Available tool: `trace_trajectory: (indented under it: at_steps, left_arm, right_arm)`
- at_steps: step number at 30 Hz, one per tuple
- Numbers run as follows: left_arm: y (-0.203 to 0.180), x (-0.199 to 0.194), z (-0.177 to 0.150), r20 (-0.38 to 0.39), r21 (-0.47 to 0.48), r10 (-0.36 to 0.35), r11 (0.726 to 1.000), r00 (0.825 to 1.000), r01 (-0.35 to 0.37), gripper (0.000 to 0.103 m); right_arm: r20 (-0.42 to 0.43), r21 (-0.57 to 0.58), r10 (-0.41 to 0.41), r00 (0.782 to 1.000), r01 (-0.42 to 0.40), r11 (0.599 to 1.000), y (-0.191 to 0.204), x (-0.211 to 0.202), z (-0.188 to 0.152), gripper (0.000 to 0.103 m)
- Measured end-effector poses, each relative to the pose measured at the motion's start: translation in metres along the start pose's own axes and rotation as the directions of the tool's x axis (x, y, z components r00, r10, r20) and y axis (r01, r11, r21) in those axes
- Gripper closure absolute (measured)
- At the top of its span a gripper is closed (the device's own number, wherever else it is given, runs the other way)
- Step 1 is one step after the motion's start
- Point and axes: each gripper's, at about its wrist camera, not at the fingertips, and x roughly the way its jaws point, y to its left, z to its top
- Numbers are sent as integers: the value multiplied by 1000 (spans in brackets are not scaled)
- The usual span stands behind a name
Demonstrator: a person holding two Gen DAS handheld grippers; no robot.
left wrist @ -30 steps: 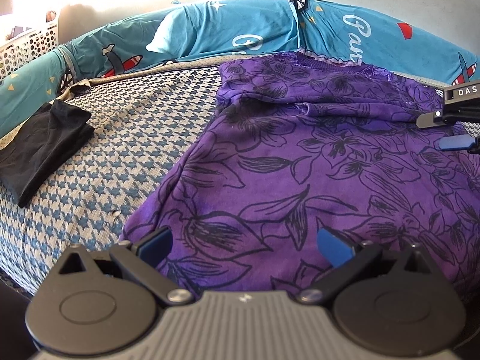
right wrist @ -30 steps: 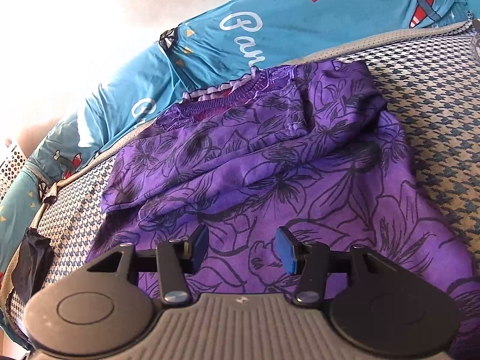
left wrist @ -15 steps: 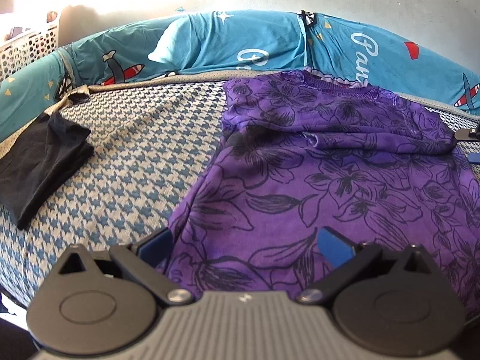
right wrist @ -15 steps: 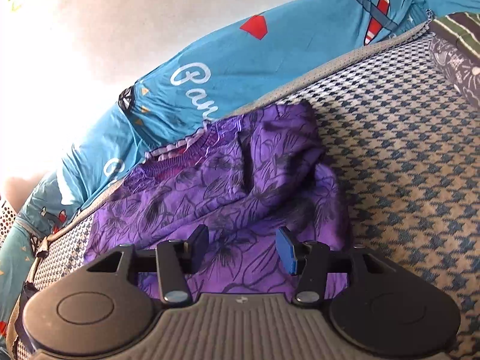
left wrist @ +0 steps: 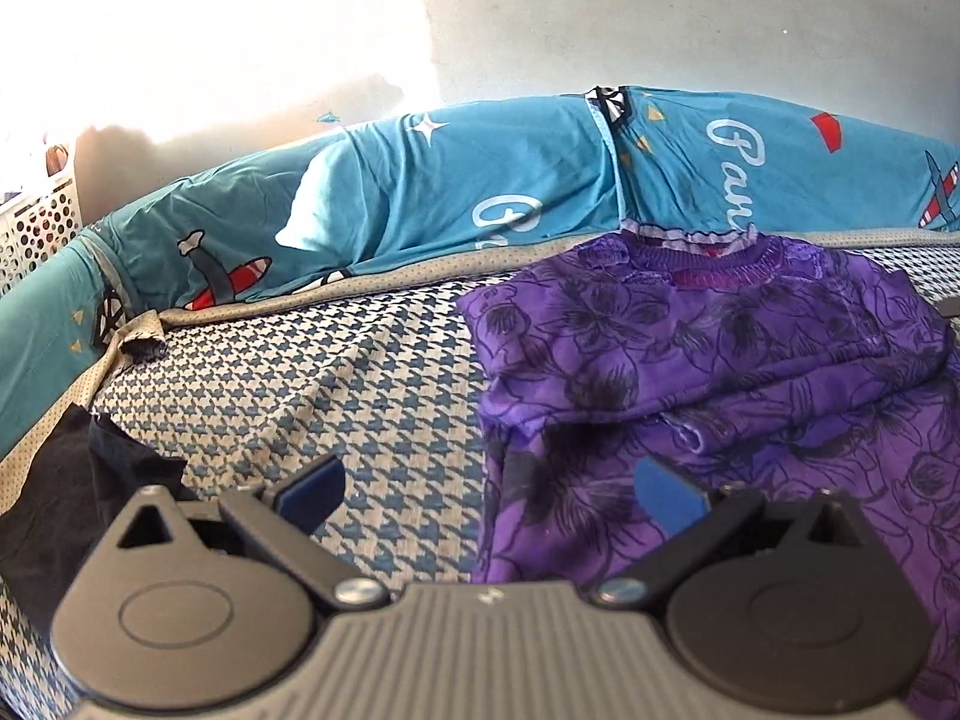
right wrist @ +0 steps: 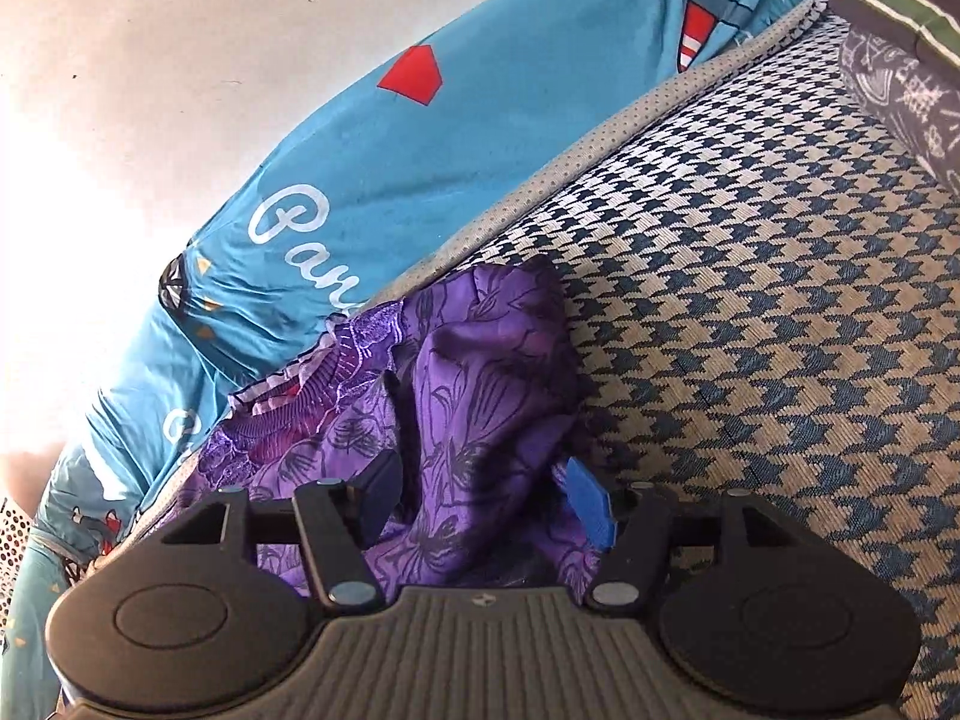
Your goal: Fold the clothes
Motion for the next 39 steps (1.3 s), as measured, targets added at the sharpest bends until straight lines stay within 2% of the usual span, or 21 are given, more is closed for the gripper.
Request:
trace_trajectory:
  at_steps: [3, 5, 8, 11, 12, 17, 20, 22, 25, 30, 35, 37, 39]
  left_arm:
    - [8, 10, 4, -7, -48, -13, 999, 1000, 13, 0]
    - [12, 16, 3, -20, -74, -28, 997, 999, 26, 0]
    - [12, 19, 0, -33, -79, -42, 996, 999, 39, 0]
    - [8, 20, -2, -32, -63, -46, 997, 998, 44, 0]
    - [7, 20, -2, -27, -53, -44, 998, 999, 42, 0]
    - [1, 23, -2, -31, -41, -58, 998, 998, 56, 0]
    - [-3, 28, -2, -43, -42, -59, 998, 997, 57, 0]
    - [-6, 29, -2, -42, -36, -59, 998, 997, 57, 0]
    - [-11, 30, -1, -36, -24, -57, 998, 998, 57, 0]
    - [-11, 31, 0, -32, -25, -50, 998, 998, 49, 0]
    - [-10, 35, -1, -42, -38, -48, 998, 998, 46, 0]
    - [-11, 36, -2, -42, -34, -46, 998, 998, 44, 0]
    - [-12, 36, -3, -40, -26, -41, 999, 998, 40, 0]
  right_arm:
    - [10, 16, -33, 999, 33, 999, -7, 8, 4, 39]
    - [4, 14, -27, 1000, 27, 1000, -9, 14, 6, 34]
    - [12, 23, -17, 1000, 16, 1000, -12, 21, 10, 32]
    - [-45, 130, 79, 996, -72, 989, -22, 35, 9, 30]
    - [-48, 145, 84, 995, -76, 987, -23, 37, 8, 28]
    - [-50, 85, 95, 994, -90, 992, -13, 43, 7, 27]
    - [-53, 11, 86, 995, -86, 996, -7, 47, 5, 21]
    - [-50, -31, 77, 996, -79, 996, -2, 49, 4, 21]
    - [-38, -34, 61, 997, -62, 997, 1, 48, 3, 22]
    - [-25, 59, 81, 996, -80, 995, -12, 43, 6, 31]
    - [-19, 12, 58, 998, -58, 998, -7, 44, 3, 35]
    - [-12, -12, 31, 999, -31, 999, -3, 44, 2, 47]
    - [-15, -4, 36, 999, -36, 999, -4, 45, 2, 70]
